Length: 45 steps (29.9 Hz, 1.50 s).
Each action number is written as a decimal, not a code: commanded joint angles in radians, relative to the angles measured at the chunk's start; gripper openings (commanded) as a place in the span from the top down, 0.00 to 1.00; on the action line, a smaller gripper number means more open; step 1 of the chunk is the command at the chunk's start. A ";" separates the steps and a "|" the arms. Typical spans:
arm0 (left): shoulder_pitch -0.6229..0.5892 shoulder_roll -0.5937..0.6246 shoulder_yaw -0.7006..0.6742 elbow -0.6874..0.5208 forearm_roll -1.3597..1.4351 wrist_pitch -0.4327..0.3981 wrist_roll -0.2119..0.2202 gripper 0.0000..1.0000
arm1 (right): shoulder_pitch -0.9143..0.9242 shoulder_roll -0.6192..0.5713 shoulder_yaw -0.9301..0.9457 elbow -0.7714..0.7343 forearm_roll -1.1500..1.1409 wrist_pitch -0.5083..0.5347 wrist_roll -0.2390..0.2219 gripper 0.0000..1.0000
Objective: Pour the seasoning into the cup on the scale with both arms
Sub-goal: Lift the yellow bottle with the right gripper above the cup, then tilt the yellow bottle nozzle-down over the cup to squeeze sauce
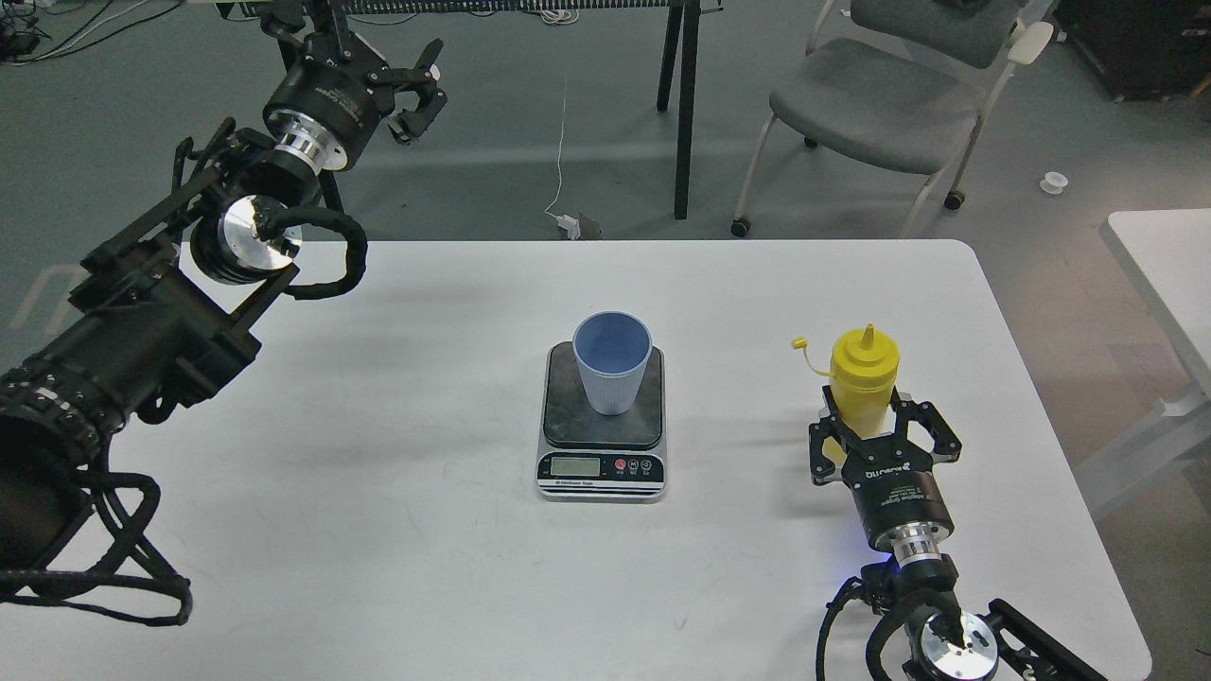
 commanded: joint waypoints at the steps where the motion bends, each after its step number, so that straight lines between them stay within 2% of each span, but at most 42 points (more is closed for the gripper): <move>1: 0.002 0.019 0.000 -0.005 -0.001 -0.003 0.000 0.01 | 0.055 -0.081 0.033 0.074 -0.101 0.000 0.001 0.56; 7: 0.018 0.043 -0.014 -0.008 -0.008 -0.021 -0.003 0.01 | 0.208 -0.153 0.049 0.126 -0.409 -0.016 0.001 0.58; 14: 0.069 0.020 -0.083 0.002 -0.013 -0.075 -0.005 0.01 | 0.394 -0.173 -0.020 0.127 -0.774 -0.221 -0.008 0.59; 16: 0.084 0.025 -0.103 0.006 -0.013 -0.084 -0.006 0.01 | 0.477 -0.211 -0.117 0.124 -0.854 -0.281 -0.010 0.59; 20: 0.153 0.046 -0.115 0.006 -0.015 -0.172 -0.015 0.01 | 0.687 -0.256 -0.408 0.111 -0.902 -0.384 -0.010 0.59; 24: 0.205 0.057 -0.147 0.006 -0.015 -0.192 -0.015 0.01 | 0.899 -0.283 -0.663 0.052 -1.053 -0.450 -0.008 0.59; 29: 0.235 0.057 -0.172 0.006 -0.015 -0.197 -0.015 0.01 | 1.064 -0.271 -0.848 -0.006 -1.244 -0.518 -0.007 0.59; 36: 0.233 0.057 -0.175 0.006 -0.013 -0.197 -0.014 0.01 | 1.157 -0.240 -1.039 -0.086 -1.497 -0.593 0.001 0.59; 45: 0.229 0.062 -0.179 -0.028 -0.013 -0.189 -0.015 0.01 | 1.117 -0.170 -1.064 -0.208 -1.624 -0.735 0.002 0.61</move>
